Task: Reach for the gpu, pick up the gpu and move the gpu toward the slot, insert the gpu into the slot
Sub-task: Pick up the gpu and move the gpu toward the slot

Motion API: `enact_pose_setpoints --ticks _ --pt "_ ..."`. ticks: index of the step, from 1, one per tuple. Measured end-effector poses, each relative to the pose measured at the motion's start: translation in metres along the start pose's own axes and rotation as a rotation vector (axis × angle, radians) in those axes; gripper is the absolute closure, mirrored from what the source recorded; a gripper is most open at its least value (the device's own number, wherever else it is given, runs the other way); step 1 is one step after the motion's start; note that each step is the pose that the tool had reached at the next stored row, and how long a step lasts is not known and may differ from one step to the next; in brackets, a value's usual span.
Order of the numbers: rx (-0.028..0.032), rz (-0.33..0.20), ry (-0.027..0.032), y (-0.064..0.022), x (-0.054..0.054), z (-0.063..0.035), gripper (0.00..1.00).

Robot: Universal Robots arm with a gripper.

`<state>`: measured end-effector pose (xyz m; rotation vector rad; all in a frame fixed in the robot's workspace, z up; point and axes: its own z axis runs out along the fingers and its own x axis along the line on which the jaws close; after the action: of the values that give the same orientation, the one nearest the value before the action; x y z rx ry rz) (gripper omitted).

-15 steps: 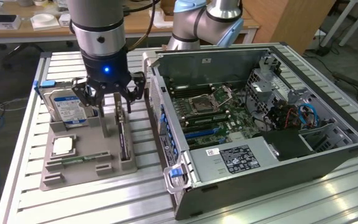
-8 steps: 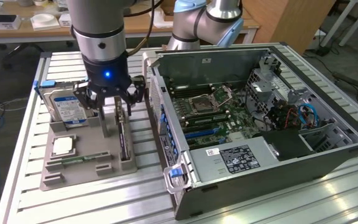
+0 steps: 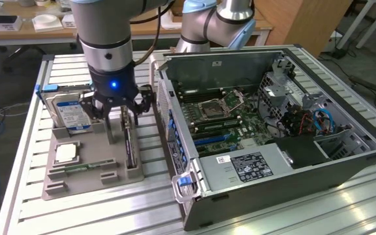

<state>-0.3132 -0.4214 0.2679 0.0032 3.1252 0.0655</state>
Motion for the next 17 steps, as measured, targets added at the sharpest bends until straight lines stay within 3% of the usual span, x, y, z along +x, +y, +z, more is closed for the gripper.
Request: enact_pose_setpoints --ticks 17 --pt "0.0000 0.000 0.0001 -0.0149 0.000 0.0116 0.35"
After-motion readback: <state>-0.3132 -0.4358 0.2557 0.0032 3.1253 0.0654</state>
